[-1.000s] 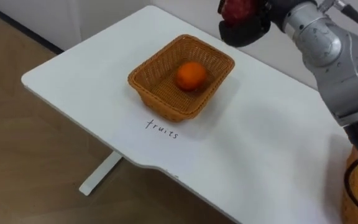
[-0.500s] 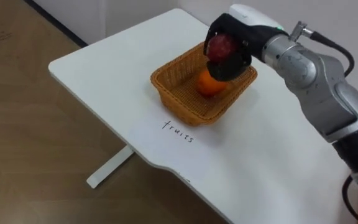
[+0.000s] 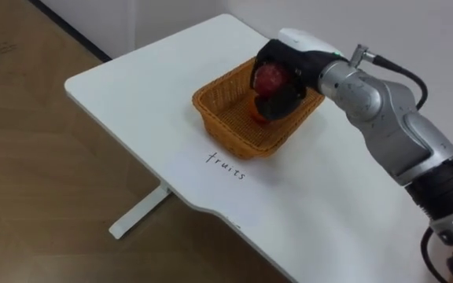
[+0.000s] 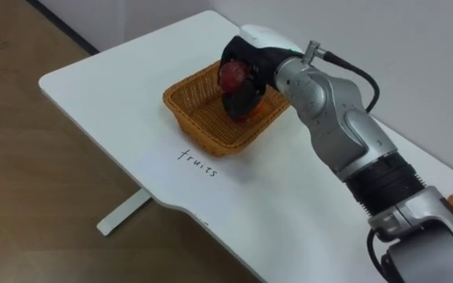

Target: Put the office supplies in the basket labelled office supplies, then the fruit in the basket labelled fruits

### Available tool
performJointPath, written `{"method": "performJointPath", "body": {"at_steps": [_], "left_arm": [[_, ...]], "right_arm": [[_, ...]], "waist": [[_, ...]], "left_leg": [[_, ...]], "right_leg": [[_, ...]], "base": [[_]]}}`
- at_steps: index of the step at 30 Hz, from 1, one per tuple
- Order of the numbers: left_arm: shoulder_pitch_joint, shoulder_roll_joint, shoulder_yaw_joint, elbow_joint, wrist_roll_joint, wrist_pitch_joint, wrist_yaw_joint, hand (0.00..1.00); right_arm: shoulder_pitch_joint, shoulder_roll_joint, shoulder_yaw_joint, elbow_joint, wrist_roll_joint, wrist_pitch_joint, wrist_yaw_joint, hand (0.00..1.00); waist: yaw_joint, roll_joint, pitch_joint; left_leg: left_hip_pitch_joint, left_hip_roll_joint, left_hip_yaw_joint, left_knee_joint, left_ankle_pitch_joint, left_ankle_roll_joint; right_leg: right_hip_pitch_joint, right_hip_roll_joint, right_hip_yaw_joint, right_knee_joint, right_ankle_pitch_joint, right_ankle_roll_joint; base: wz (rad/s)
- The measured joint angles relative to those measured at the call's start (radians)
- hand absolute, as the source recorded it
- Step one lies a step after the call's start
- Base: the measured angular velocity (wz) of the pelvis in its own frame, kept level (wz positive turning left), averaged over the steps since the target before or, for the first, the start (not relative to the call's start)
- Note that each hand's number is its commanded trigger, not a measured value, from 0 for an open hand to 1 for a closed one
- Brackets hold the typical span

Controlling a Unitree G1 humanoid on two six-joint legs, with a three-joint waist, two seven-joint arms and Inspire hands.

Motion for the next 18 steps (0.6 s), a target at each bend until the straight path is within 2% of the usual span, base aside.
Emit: {"method": "performJointPath", "body": {"at_steps": [3, 8, 9, 10, 11, 12, 18], "left_arm": [[-0.002, 0.0, 0.0, 0.0, 0.0, 0.0, 0.0, 0.0], [-0.001, 0.001, 0.0, 0.0, 0.0, 0.0, -0.002, 0.0], [-0.001, 0.001, 0.0, 0.002, 0.0, 0.0, -0.002, 0.0], [-0.001, 0.002, 0.0, 0.003, 0.0, 0.0, -0.002, 0.0], [0.001, 0.003, 0.0, 0.009, 0.0, 0.0, -0.004, 0.0], [0.001, 0.003, 0.0, 0.011, 0.0, 0.0, -0.007, 0.0], [-0.007, 0.006, -0.001, 0.025, -0.001, 0.0, -0.03, 0.0]], "right_arm": [[0.012, 0.008, 0.0, 0.014, 0.002, 0.0, 0.0, 1.0], [0.017, 0.011, 0.0, 0.017, 0.002, -0.003, -0.002, 1.0], [0.017, 0.013, 0.0, 0.027, 0.002, -0.009, -0.005, 0.96], [0.017, 0.016, 0.0, 0.033, 0.003, -0.011, -0.006, 0.85], [0.017, 0.023, 0.0, 0.045, 0.002, -0.011, -0.007, 0.08], [0.017, 0.028, 0.0, 0.053, 0.002, -0.011, -0.007, 0.0], [0.017, 0.035, 0.0, 0.08, 0.002, -0.017, -0.011, 0.0]], "waist": [[0.014, 0.0, 0.0004], [0.018, 0.001, 0.0006], [0.019, 0.0, 0.0009], [0.019, 0.001, 0.001], [0.019, 0.001, 0.001], [0.019, 0.001, 0.001], [0.033, -0.002, 0.002]], "left_leg": [[-0.003, 0.0, -0.001, 0.003, 0.0, 0.0], [-0.016, -0.001, -0.004, 0.012, 0.0, -0.001], [-0.018, -0.002, -0.004, 0.012, 0.0, -0.001], [-0.018, -0.002, -0.004, 0.013, 0.0, -0.001], [-0.018, -0.002, -0.005, 0.013, 0.0, -0.001], [-0.018, -0.002, -0.005, 0.014, 0.0, -0.001], [-0.02, -0.008, -0.004, 0.016, 0.001, -0.002]], "right_leg": [[-0.001, -0.001, -0.008, 0.0, 0.0, 0.0], [-0.001, -0.001, -0.02, 0.0, 0.0, 0.0], [-0.002, -0.001, -0.02, 0.0, 0.0, 0.0], [-0.002, -0.001, -0.02, 0.0, 0.0, 0.0], [-0.002, -0.001, -0.02, 0.0, 0.0, 0.0], [-0.002, -0.001, -0.02, 0.0, 0.0, 0.0], [-0.002, -0.004, -0.019, -0.018, -0.007, -0.004]], "base": [[0.0], [0.02], [0.0], [0.0], [0.0], [0.0], [0.0]]}}
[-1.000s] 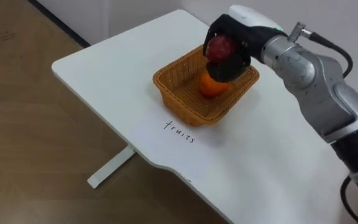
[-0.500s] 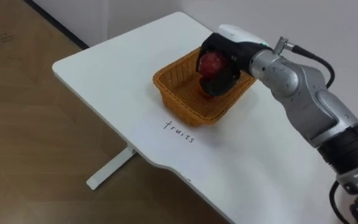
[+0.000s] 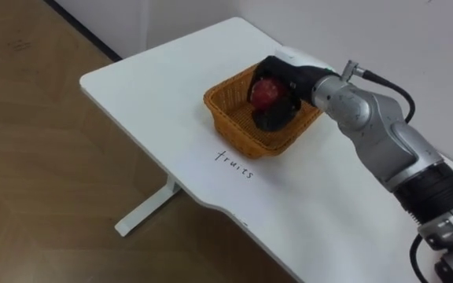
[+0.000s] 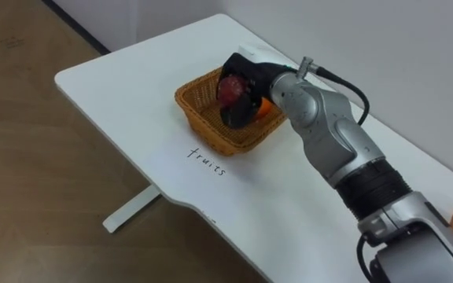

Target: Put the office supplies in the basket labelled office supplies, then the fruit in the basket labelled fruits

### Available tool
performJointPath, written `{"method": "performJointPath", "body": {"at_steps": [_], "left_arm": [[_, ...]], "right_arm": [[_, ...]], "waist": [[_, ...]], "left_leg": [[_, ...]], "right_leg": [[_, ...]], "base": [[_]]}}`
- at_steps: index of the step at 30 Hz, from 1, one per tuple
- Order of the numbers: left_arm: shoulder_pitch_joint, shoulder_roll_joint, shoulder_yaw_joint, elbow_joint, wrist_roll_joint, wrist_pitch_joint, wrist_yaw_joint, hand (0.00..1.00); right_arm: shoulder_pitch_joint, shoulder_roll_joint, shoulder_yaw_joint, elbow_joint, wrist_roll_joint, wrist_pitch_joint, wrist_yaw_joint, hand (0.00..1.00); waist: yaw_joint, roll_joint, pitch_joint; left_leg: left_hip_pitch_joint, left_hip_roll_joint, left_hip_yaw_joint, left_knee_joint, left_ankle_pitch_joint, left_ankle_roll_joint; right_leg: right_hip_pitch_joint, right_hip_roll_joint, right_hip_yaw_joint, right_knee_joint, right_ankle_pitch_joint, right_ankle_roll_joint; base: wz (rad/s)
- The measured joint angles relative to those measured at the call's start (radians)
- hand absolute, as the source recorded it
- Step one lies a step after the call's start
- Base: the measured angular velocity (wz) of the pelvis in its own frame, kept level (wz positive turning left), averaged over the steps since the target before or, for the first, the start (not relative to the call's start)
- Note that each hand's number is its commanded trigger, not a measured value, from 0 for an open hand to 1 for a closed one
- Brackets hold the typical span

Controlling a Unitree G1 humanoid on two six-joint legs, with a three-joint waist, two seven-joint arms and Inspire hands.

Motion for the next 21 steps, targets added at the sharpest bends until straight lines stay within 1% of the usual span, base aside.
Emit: {"method": "performJointPath", "body": {"at_steps": [2, 4, 8, 12, 19, 21], "left_arm": [[0.0, 0.0, 0.0, 0.002, 0.0, 0.0, -0.009, 0.0], [-0.005, 0.004, 0.0, 0.002, 0.0, 0.0, -0.01, 0.0], [-0.002, 0.007, 0.0, 0.002, 0.0, 0.0, -0.011, 0.0], [-0.004, 0.007, 0.0, 0.0, 0.0, -0.002, -0.014, 0.0], [-0.005, 0.007, 0.002, 0.001, 0.001, -0.003, -0.029, 0.0], [-0.004, 0.006, 0.002, 0.004, 0.001, -0.005, -0.029, 0.0]], "right_arm": [[0.005, 0.001, 0.0, 0.005, -0.002, 0.0, -0.001, 0.0], [0.007, 0.002, 0.0, 0.005, -0.002, 0.0, -0.002, 0.0], [0.006, 0.004, 0.0, 0.005, 0.001, -0.008, -0.023, 0.0], [0.006, 0.004, 0.0, 0.005, 0.001, -0.014, -0.038, 0.0], [0.006, 0.004, 0.0, 0.005, 0.003, -0.016, -0.038, 0.0], [0.006, 0.004, -0.001, 0.005, 0.002, -0.024, -0.038, 0.0]], "waist": [[0.003, 0.0, 0.0007], [0.003, -0.004, 0.0021], [0.008, -0.01, 0.0003], [0.007, -0.012, 0.0005], [0.007, -0.012, 0.0007], [0.007, -0.012, 0.0007]], "left_leg": [[-0.005, -0.007, -0.001, 0.007, -0.001, 0.001], [-0.008, -0.009, -0.001, 0.012, -0.001, 0.001], [-0.012, -0.013, -0.003, 0.013, -0.003, 0.004], [-0.016, -0.013, -0.009, 0.013, -0.004, 0.005], [-0.018, -0.012, -0.01, 0.011, -0.005, 0.004], [-0.017, -0.011, -0.009, 0.012, -0.006, 0.004]], "right_leg": [[0.0, -0.004, -0.001, 0.001, -0.01, 0.001], [-0.001, -0.005, -0.004, 0.001, -0.013, 0.002], [-0.001, -0.009, -0.011, 0.001, -0.015, 0.006], [0.0, -0.009, -0.023, 0.001, -0.016, 0.007], [-0.002, -0.008, -0.024, 0.001, -0.016, 0.007], [-0.002, -0.008, -0.023, 0.003, -0.016, 0.007]], "base": [[0.07], [0.04], [0.03], [0.07], [0.01], [0.0]]}}
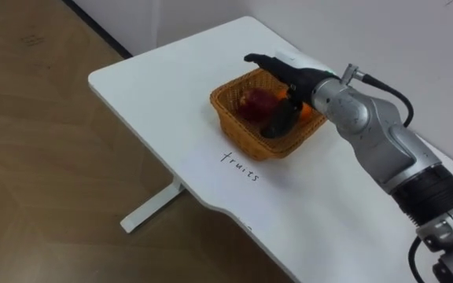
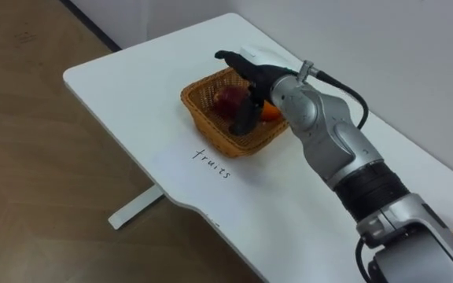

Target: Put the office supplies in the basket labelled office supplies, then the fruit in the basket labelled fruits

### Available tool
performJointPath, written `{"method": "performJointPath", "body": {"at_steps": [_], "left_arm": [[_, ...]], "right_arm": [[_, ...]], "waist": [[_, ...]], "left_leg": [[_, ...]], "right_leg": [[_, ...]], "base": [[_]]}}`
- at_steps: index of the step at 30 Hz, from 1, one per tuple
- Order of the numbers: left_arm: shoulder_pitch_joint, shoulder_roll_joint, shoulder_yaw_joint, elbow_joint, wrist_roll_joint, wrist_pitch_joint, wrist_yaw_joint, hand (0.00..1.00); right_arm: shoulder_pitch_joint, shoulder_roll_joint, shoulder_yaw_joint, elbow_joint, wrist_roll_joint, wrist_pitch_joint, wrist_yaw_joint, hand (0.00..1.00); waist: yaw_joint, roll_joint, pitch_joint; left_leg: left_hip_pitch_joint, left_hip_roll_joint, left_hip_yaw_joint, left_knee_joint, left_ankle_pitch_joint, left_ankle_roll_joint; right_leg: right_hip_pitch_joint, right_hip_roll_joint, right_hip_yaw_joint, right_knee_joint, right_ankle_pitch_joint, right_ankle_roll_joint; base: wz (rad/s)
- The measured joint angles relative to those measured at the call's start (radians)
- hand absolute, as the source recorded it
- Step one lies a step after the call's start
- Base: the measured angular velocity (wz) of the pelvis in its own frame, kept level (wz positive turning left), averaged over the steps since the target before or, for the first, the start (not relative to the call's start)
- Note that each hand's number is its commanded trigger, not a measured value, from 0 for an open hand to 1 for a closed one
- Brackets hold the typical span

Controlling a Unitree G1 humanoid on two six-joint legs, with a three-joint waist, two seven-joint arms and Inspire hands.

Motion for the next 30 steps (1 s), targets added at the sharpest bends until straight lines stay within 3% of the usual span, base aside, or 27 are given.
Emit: {"method": "performJointPath", "body": {"at_steps": [8, 11, 16, 18, 22, 24, 30], "left_arm": [[0.009, -0.027, 0.002, -0.013, 0.004, -0.006, 0.007, 0.0], [0.019, -0.03, 0.001, -0.032, 0.009, -0.005, 0.02, 0.0], [0.023, -0.034, 0.004, -0.048, 0.009, -0.005, 0.043, 0.0], [0.019, -0.035, 0.008, -0.043, 0.009, -0.005, 0.044, 0.0], [0.005, -0.043, 0.019, -0.051, 0.007, -0.005, 0.053, 0.0], [-0.013, -0.046, 0.021, -0.037, -0.002, -0.005, 0.068, 0.0], [-0.02, -0.041, 0.023, -0.044, -0.006, -0.005, 0.074, 0.0]], "right_arm": [[0.0, -0.002, -0.017, -0.004, -0.005, -0.046, -0.021, 0.0], [0.0, -0.003, -0.054, -0.035, -0.004, -0.053, -0.03, 0.0], [0.004, -0.003, -0.132, -0.142, 0.022, -0.058, -0.072, 0.0], [0.004, -0.005, -0.173, -0.161, 0.019, -0.066, -0.11, 0.0], [0.015, -0.017, -0.22, -0.209, 0.001, -0.066, -0.151, 0.0], [0.036, -0.033, -0.249, -0.251, 0.007, -0.067, -0.16, 0.0], [0.042, -0.049, -0.358, -0.256, 0.085, -0.064, -0.201, 0.0]], "waist": [[-0.014, 0.013, 0.0002], [-0.036, 0.019, -0.0009], [-0.094, 0.041, -0.0078], [-0.118, 0.059, -0.0174], [-0.153, 0.086, -0.0249], [-0.187, 0.094, -0.0302], [-0.255, 0.099, -0.0295]], "left_leg": [[-0.003, 0.0, 0.002, 0.013, -0.008, 0.001], [-0.003, 0.0, 0.003, 0.017, -0.011, 0.001], [-0.003, 0.003, 0.016, 0.017, -0.01, 0.003], [0.006, 0.002, 0.025, 0.013, -0.01, 0.005], [0.031, 0.005, 0.041, -0.004, -0.009, 0.008], [0.04, 0.007, 0.051, -0.013, -0.007, 0.009], [0.049, 0.012, 0.074, -0.02, -0.007, 0.01]], "right_leg": [[0.002, 0.001, 0.003, 0.003, 0.0, 0.0], [0.001, 0.002, 0.013, 0.004, 0.0, 0.0], [0.003, 0.002, 0.028, 0.004, 0.005, 0.001], [0.004, 0.001, 0.054, 0.004, 0.007, 0.003], [0.005, -0.001, 0.084, 0.004, 0.007, 0.003], [0.008, -0.002, 0.089, 0.006, 0.007, 0.003], [0.004, -0.002, 0.112, 0.007, 0.008, 0.003]], "base": [[0.0], [-0.01], [-0.08], [-0.12], [-0.19], [-0.07], [-0.11]]}}
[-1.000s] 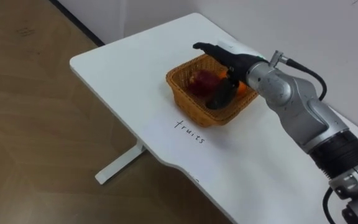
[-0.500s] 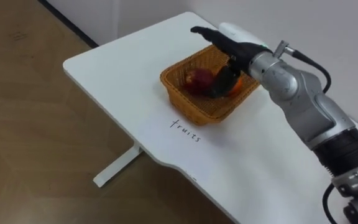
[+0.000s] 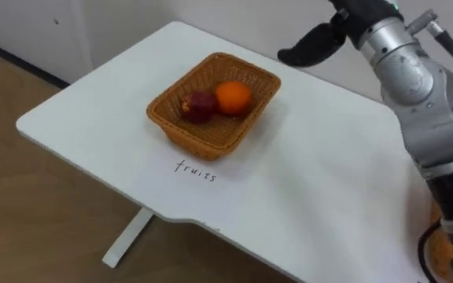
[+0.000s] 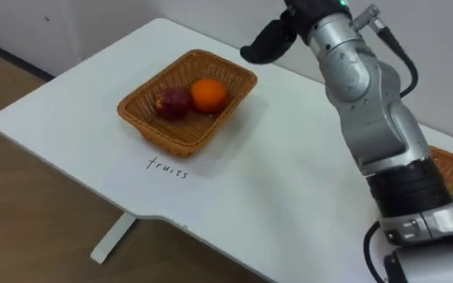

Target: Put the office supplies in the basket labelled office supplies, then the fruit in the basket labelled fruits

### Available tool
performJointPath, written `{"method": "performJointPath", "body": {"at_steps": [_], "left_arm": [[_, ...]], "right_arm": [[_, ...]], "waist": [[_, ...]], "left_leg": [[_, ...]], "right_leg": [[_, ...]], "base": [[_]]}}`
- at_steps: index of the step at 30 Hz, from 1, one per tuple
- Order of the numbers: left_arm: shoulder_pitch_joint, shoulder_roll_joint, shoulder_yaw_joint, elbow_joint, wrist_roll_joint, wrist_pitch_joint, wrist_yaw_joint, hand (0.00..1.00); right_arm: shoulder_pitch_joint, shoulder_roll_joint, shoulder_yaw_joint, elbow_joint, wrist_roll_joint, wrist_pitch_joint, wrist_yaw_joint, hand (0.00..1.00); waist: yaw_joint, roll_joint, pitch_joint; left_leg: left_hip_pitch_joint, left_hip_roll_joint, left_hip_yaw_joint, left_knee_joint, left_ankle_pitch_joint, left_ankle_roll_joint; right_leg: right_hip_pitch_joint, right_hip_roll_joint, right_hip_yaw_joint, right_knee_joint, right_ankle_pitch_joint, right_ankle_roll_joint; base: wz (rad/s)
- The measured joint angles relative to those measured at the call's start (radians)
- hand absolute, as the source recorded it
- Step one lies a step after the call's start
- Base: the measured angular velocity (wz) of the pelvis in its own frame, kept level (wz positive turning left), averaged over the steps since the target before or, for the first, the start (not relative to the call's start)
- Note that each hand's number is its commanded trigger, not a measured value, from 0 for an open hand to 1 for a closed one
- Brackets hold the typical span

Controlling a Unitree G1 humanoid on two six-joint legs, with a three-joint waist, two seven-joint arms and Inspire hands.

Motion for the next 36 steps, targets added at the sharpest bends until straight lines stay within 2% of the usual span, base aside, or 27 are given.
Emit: {"method": "performJointPath", "body": {"at_steps": [5, 7, 12, 16, 17, 25, 29, 32, 36], "left_arm": [[-0.026, -0.001, 0.01, -0.02, -0.006, -0.002, 0.008, 0.0], [-0.036, -0.002, 0.017, -0.02, -0.006, -0.002, 0.007, 0.0], [-0.047, -0.002, 0.016, -0.019, -0.067, -0.028, 0.004, 0.0], [-0.048, -0.004, 0.016, -0.016, -0.085, -0.037, -0.013, 0.0], [-0.048, -0.004, 0.016, -0.014, -0.086, -0.043, -0.014, 0.0], [-0.037, -0.003, 0.017, -0.005, -0.114, -0.071, -0.004, 0.0], [-0.035, -0.008, 0.015, 0.005, -0.153, -0.09, -0.007, 0.0], [-0.035, -0.021, 0.017, 0.022, -0.162, -0.116, -0.007, 0.0], [-0.029, -0.028, 0.019, 0.037, -0.161, -0.127, -0.006, 0.0]], "right_arm": [[0.003, -0.033, -0.051, -0.047, -0.007, 0.019, -0.014, 0.0], [0.005, -0.034, -0.069, -0.053, -0.009, 0.019, -0.016, 0.0], [0.045, -0.05, -0.134, -0.113, 0.002, 0.019, -0.059, 0.0], [0.092, -0.05, -0.182, -0.157, 0.001, 0.017, -0.09, 0.0], [0.104, -0.05, -0.199, -0.162, 0.002, 0.016, -0.097, 0.0], [0.171, -0.051, -0.293, -0.189, 0.037, 0.013, -0.212, 0.0], [0.194, -0.051, -0.354, -0.198, 0.041, -0.01, -0.29, 0.0], [0.255, -0.051, -0.43, -0.223, 0.045, -0.061, -0.369, 0.0], [0.362, -0.052, -0.512, -0.233, 0.06, -0.093, -0.481, 0.0]], "waist": [[-0.041, 0.002, -0.0009], [-0.054, 0.002, -0.0007], [-0.102, 0.006, 0.0007], [-0.112, 0.013, 0.0027], [-0.124, 0.016, 0.0043], [-0.183, 0.016, 0.0015], [-0.211, 0.013, -0.0007], [-0.219, 0.018, -0.0013], [-0.24, 0.029, -0.0085]], "left_leg": [[-0.011, 0.008, 0.027, -0.001, 0.0, 0.001], [0.004, 0.01, 0.037, -0.005, 0.0, 0.002], [0.022, 0.014, 0.059, -0.022, 0.0, 0.002], [0.035, 0.025, 0.104, -0.032, -0.004, 0.004], [0.037, 0.027, 0.11, -0.033, -0.005, 0.004], [0.045, 0.039, 0.163, -0.05, -0.005, 0.004], [0.061, 0.049, 0.19, -0.056, -0.008, 0.002], [0.071, 0.057, 0.212, -0.056, -0.014, -0.001], [0.078, 0.066, 0.233, -0.056, -0.02, -0.004]], "right_leg": [[-0.026, 0.0, 0.026, 0.013, 0.001, -0.002], [-0.02, 0.0, 0.038, 0.012, 0.001, -0.002], [-0.02, 0.001, 0.065, 0.012, 0.001, -0.002], [-0.029, 0.005, 0.105, 0.014, 0.002, -0.003], [-0.03, 0.006, 0.11, 0.014, 0.004, -0.003], [-0.062, 0.01, 0.162, 0.028, 0.008, -0.005], [-0.062, 0.019, 0.188, 0.026, 0.013, -0.008], [-0.06, 0.023, 0.192, 0.026, 0.017, -0.01], [-0.066, 0.032, 0.217, 0.026, 0.021, -0.013]], "base": [[-0.17], [-0.14], [-0.13], [-0.31], [-0.21], [-0.21], [-0.2], [-0.2], [-0.23]]}}
